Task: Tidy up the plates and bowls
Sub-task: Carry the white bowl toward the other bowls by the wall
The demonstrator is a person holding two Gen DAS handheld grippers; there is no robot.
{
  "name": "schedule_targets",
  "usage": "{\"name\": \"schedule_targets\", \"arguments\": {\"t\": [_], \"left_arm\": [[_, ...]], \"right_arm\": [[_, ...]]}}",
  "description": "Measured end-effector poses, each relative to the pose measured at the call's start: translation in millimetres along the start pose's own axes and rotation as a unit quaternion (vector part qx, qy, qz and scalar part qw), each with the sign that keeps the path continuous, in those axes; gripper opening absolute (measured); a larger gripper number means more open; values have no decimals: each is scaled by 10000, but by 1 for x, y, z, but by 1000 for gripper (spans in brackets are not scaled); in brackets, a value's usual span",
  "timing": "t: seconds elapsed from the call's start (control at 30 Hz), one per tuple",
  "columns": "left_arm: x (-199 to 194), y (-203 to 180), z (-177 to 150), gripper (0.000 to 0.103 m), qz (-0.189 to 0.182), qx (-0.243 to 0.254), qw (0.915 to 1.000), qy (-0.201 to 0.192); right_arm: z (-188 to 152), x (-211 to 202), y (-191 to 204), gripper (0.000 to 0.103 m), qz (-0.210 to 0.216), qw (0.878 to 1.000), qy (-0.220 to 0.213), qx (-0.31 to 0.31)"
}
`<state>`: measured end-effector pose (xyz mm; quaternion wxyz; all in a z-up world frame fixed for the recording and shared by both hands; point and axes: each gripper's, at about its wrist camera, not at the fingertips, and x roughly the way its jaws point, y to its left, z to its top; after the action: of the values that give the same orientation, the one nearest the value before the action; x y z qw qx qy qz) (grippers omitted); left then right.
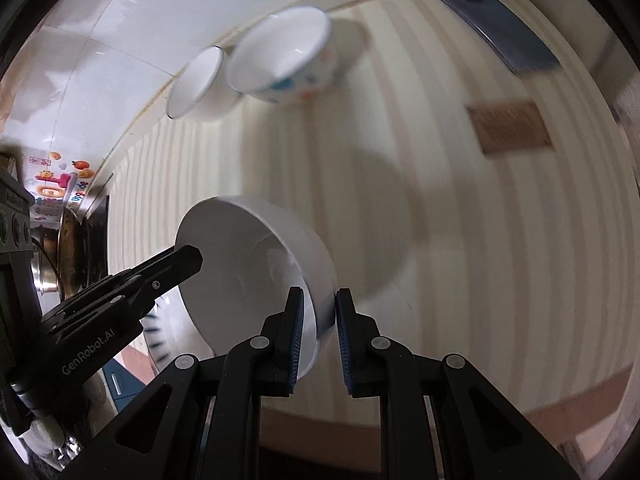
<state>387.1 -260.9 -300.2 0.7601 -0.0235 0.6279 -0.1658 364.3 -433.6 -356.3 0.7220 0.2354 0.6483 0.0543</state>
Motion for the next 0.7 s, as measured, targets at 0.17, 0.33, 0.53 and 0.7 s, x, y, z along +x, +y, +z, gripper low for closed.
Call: {"name": "schedule_targets", "arguments": {"t": [0.17, 0.33, 0.53, 0.7], "left_arm": [[19, -15, -11, 15, 123, 154, 9995, 229], [30, -20, -13, 15, 226, 182, 9991, 297], [35, -22, -11, 15, 314, 182, 9986, 373], [37, -23, -11, 15, 393, 171, 9982, 408]], "right_arm": [[-13, 5, -31, 18, -16, 9997, 189, 171], [-18, 21, -40, 18, 42, 9989, 343, 311], [-13, 26, -44, 18, 163, 9983, 354, 437], [-8, 30, -49, 21, 211, 9974, 502, 466]]}}
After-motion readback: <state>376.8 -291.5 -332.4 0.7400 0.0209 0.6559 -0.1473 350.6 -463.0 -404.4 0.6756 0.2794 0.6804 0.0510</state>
